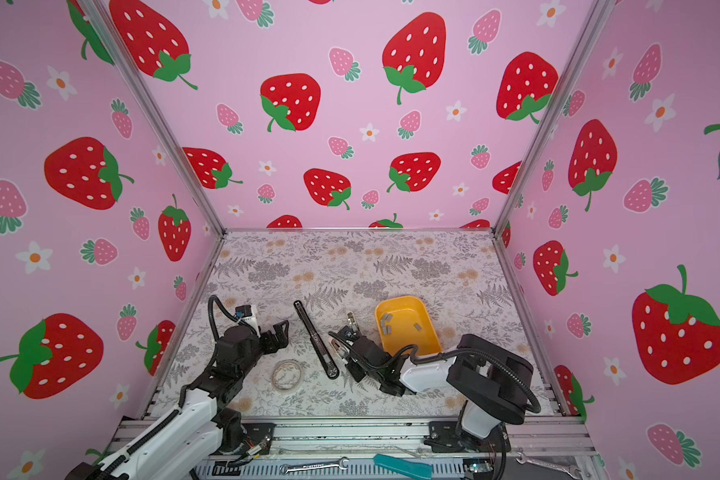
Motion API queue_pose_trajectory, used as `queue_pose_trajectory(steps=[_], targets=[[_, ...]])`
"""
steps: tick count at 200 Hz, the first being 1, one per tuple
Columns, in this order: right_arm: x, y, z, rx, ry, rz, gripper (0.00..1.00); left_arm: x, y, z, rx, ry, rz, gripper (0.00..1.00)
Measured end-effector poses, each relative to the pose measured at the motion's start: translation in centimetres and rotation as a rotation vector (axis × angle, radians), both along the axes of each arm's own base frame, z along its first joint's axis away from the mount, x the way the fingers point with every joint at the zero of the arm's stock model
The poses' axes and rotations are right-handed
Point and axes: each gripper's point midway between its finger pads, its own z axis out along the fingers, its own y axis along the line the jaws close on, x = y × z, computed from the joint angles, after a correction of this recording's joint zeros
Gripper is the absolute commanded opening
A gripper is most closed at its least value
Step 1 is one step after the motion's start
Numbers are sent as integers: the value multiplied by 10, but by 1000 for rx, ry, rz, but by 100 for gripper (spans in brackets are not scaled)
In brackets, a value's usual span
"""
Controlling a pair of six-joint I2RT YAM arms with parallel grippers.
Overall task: Load the staples into the stapler
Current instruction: 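Raise the right gripper and move it over the yellow tray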
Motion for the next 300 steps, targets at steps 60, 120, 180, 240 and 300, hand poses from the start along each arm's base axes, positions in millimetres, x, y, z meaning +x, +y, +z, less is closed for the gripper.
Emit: queue_pose_trajectory(steps=[60, 120, 180, 240, 300], targets=[[-1, -6, 34, 71, -29, -12, 24, 0, 0, 0, 0, 0, 0, 99], [28, -59, 114, 290, -80, -320, 86, 0, 0, 0, 0, 0, -1, 99], [72, -132, 116, 278, 8, -684, 96, -1, 4, -3, 11, 14, 20, 99], [110, -164, 100, 223, 141, -809, 38, -1, 13, -6, 36, 23, 65, 99], [131, -162, 52, 85, 219, -769, 38, 6, 22, -7, 82, 33, 115, 99]])
